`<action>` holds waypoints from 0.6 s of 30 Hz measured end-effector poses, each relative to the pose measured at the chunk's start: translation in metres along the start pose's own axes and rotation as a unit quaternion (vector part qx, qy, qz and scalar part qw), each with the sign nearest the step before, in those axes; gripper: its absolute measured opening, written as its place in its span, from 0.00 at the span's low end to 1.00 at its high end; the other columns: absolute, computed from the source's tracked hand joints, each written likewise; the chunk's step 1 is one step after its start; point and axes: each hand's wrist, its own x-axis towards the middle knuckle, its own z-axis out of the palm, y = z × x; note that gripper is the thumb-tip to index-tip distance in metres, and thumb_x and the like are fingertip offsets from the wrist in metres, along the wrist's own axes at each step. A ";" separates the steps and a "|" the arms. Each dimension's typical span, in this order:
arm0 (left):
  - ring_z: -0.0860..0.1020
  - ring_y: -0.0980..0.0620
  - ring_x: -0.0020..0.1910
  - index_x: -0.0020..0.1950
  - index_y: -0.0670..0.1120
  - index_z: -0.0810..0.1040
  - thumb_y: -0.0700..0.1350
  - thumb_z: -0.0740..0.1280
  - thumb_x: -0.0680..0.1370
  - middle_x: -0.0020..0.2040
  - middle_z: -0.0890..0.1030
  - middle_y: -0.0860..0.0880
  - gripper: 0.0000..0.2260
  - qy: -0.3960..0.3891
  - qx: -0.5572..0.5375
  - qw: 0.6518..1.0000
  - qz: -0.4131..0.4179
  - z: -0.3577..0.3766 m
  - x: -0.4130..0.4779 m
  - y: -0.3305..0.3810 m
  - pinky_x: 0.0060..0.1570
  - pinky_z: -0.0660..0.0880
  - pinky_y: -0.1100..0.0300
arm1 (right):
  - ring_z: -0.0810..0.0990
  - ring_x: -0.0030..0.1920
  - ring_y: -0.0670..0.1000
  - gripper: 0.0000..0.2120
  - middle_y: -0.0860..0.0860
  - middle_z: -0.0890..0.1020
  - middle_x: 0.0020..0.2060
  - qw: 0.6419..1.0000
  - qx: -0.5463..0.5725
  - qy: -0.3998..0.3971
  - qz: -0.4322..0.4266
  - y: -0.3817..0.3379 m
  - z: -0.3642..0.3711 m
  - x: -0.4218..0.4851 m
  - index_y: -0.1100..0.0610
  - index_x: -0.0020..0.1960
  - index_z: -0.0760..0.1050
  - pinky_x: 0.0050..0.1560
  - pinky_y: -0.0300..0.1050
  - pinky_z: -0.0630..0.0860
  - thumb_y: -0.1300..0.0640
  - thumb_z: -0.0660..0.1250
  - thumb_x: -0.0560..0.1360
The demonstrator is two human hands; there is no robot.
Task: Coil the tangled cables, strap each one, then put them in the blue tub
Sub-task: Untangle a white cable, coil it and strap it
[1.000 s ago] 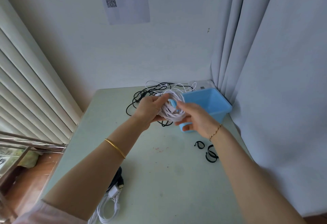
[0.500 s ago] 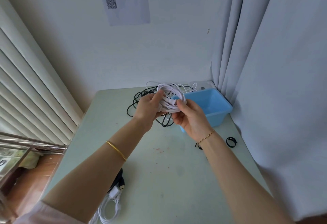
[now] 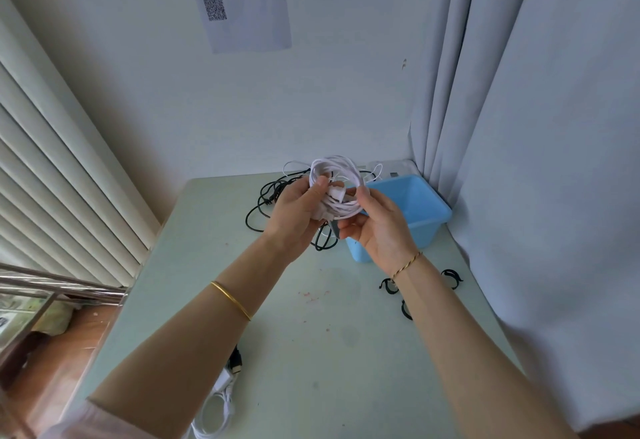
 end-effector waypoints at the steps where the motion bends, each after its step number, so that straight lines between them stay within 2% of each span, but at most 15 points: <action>1: 0.80 0.47 0.48 0.56 0.37 0.76 0.42 0.57 0.82 0.50 0.80 0.41 0.12 0.003 -0.003 1.000 0.001 0.000 0.000 0.000 0.50 0.77 0.56 | 0.77 0.27 0.50 0.10 0.58 0.76 0.33 1.000 -0.003 -0.001 0.000 0.000 0.000 0.000 0.63 0.47 0.73 0.26 0.41 0.76 0.58 0.57 0.80; 5: 0.79 0.44 0.49 0.56 0.36 0.76 0.44 0.58 0.81 0.51 0.80 0.39 0.13 0.008 -0.010 1.000 -0.007 -0.003 0.004 0.001 0.54 0.75 0.52 | 0.78 0.28 0.52 0.11 0.58 0.77 0.32 0.999 -0.027 0.005 -0.020 0.004 0.003 0.002 0.63 0.46 0.73 0.26 0.42 0.76 0.57 0.57 0.81; 9: 0.79 0.44 0.47 0.54 0.36 0.77 0.46 0.58 0.82 0.49 0.80 0.39 0.15 0.029 -0.012 0.999 -0.017 -0.003 0.006 0.003 0.53 0.74 0.51 | 0.78 0.27 0.51 0.11 0.58 0.77 0.32 0.998 -0.051 -0.003 -0.028 0.002 0.004 0.004 0.63 0.47 0.72 0.27 0.42 0.76 0.57 0.57 0.81; 15: 0.80 0.46 0.43 0.49 0.38 0.77 0.46 0.58 0.82 0.43 0.81 0.42 0.14 0.047 -0.004 0.998 -0.028 -0.002 0.007 0.003 0.50 0.74 0.51 | 0.79 0.31 0.52 0.10 0.59 0.77 0.35 0.995 -0.087 -0.018 -0.041 0.004 0.004 0.001 0.66 0.50 0.72 0.29 0.42 0.77 0.59 0.57 0.81; 18: 0.80 0.47 0.41 0.49 0.38 0.77 0.44 0.58 0.82 0.42 0.81 0.43 0.12 0.043 0.040 0.998 -0.027 -0.002 0.007 0.007 0.47 0.75 0.53 | 0.79 0.30 0.52 0.09 0.57 0.77 0.34 0.993 -0.101 -0.011 -0.056 0.003 0.004 0.000 0.62 0.45 0.73 0.29 0.43 0.77 0.59 0.58 0.81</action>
